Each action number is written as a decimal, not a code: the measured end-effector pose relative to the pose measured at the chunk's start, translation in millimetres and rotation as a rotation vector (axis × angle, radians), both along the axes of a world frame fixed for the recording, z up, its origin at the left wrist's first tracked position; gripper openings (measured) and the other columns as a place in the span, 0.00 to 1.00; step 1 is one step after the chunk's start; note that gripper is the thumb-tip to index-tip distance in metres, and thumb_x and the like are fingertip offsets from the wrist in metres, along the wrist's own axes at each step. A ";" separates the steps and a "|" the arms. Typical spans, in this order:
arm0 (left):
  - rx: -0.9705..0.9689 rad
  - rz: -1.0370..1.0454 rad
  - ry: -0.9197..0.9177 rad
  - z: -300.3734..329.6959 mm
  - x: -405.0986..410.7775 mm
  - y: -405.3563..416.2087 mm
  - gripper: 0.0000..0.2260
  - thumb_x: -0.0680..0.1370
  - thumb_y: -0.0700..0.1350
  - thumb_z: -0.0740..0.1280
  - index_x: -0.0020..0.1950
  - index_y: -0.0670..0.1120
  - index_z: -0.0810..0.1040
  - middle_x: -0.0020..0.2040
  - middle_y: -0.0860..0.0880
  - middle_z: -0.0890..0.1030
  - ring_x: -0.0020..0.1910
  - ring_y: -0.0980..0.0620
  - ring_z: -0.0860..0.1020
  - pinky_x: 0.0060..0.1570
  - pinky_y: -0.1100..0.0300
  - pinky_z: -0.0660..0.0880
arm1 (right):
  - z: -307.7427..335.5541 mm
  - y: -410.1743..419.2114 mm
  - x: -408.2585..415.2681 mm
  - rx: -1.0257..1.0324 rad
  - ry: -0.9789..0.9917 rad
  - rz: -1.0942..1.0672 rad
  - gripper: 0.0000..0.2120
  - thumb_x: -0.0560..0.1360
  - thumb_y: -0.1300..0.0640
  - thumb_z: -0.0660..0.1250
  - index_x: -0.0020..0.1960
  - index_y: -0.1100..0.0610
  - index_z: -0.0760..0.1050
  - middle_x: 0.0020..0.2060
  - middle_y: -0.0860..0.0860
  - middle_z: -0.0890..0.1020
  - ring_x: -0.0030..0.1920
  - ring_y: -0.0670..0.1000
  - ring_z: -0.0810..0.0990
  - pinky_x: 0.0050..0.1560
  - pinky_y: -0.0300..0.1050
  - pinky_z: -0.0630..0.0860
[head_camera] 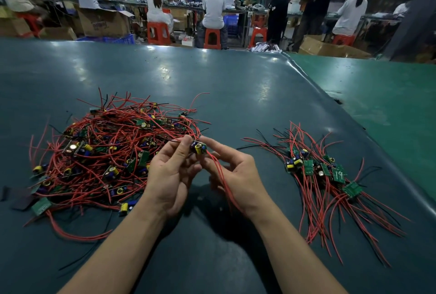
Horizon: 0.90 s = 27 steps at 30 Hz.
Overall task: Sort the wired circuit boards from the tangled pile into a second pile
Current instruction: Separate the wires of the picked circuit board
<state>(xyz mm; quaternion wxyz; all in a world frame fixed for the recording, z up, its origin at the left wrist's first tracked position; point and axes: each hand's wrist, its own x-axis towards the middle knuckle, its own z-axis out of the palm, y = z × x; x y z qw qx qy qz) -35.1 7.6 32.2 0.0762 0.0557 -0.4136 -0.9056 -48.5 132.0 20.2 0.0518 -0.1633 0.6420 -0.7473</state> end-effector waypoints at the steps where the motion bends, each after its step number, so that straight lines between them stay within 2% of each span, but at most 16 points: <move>1: -0.009 0.026 0.009 -0.4 -0.5 0.1 0.04 0.70 0.45 0.68 0.41 0.47 0.74 0.30 0.52 0.81 0.27 0.59 0.79 0.25 0.69 0.74 | -0.1 -1.2 1.1 -0.007 0.033 -0.029 0.19 0.74 0.66 0.71 0.62 0.50 0.79 0.37 0.51 0.78 0.25 0.43 0.69 0.26 0.35 0.68; 4: -0.025 0.064 0.014 -3.7 -2.4 0.3 0.05 0.70 0.44 0.69 0.44 0.45 0.77 0.31 0.51 0.80 0.28 0.58 0.77 0.28 0.68 0.75 | -0.2 -1.7 2.8 -0.024 0.107 -0.087 0.17 0.74 0.67 0.70 0.61 0.55 0.79 0.26 0.42 0.78 0.24 0.40 0.69 0.27 0.31 0.67; 6: -0.048 0.020 0.008 -5.7 -3.0 -0.1 0.08 0.70 0.46 0.69 0.45 0.43 0.79 0.35 0.48 0.82 0.31 0.55 0.80 0.29 0.68 0.75 | 1.0 -1.5 3.1 -0.035 0.154 -0.153 0.11 0.76 0.64 0.69 0.57 0.57 0.81 0.26 0.42 0.79 0.23 0.41 0.70 0.26 0.31 0.68; 8: -0.078 -0.039 0.022 -6.6 -2.9 0.8 0.09 0.69 0.48 0.69 0.43 0.42 0.83 0.38 0.46 0.84 0.34 0.52 0.82 0.32 0.67 0.77 | 2.3 -0.9 2.5 -0.037 0.161 -0.216 0.08 0.77 0.60 0.68 0.50 0.51 0.85 0.27 0.45 0.80 0.23 0.45 0.70 0.24 0.35 0.67; 10: -0.124 -0.064 0.064 -8.0 -2.3 2.8 0.11 0.66 0.47 0.72 0.43 0.42 0.84 0.38 0.45 0.84 0.34 0.52 0.81 0.36 0.65 0.79 | 2.6 -0.6 1.2 -0.064 0.099 -0.251 0.07 0.77 0.59 0.69 0.45 0.51 0.86 0.28 0.48 0.79 0.22 0.47 0.70 0.23 0.36 0.65; 13: -0.251 -0.057 0.074 -11.5 -2.3 5.2 0.13 0.64 0.42 0.74 0.46 0.39 0.81 0.35 0.45 0.83 0.32 0.53 0.79 0.36 0.64 0.78 | 2.5 -1.3 -1.6 -0.175 -0.082 -0.280 0.05 0.74 0.57 0.72 0.40 0.55 0.85 0.25 0.49 0.77 0.21 0.45 0.68 0.22 0.35 0.62; 17: -0.302 -0.054 0.054 -13.9 -1.8 8.2 0.19 0.59 0.47 0.77 0.44 0.38 0.81 0.32 0.46 0.80 0.29 0.54 0.77 0.32 0.65 0.76 | 2.7 1.0 -8.2 -0.289 -0.202 -0.349 0.08 0.73 0.55 0.73 0.38 0.59 0.84 0.23 0.48 0.74 0.21 0.43 0.65 0.21 0.34 0.61; 21: -0.256 -0.048 0.078 -14.1 -1.9 8.7 0.13 0.61 0.45 0.77 0.40 0.40 0.81 0.30 0.46 0.79 0.28 0.54 0.76 0.31 0.66 0.75 | 8.0 15.0 -17.1 -0.376 -0.200 -0.450 0.10 0.76 0.55 0.70 0.38 0.57 0.85 0.24 0.46 0.72 0.20 0.43 0.63 0.21 0.34 0.58; 24: -0.216 -0.046 0.106 -13.8 -2.4 5.8 0.05 0.63 0.42 0.75 0.36 0.43 0.83 0.29 0.47 0.78 0.28 0.55 0.75 0.31 0.65 0.75 | 11.4 26.6 -22.0 -0.509 -0.231 -0.470 0.12 0.79 0.56 0.66 0.40 0.59 0.81 0.23 0.46 0.71 0.19 0.42 0.62 0.20 0.33 0.56; 27: -0.248 -0.090 0.125 -13.0 0.1 4.7 0.06 0.62 0.41 0.78 0.36 0.44 0.84 0.29 0.46 0.78 0.28 0.54 0.75 0.32 0.64 0.74 | 13.4 30.0 -23.3 -0.645 -0.327 -0.414 0.16 0.81 0.54 0.61 0.37 0.59 0.75 0.22 0.46 0.67 0.18 0.42 0.61 0.19 0.33 0.55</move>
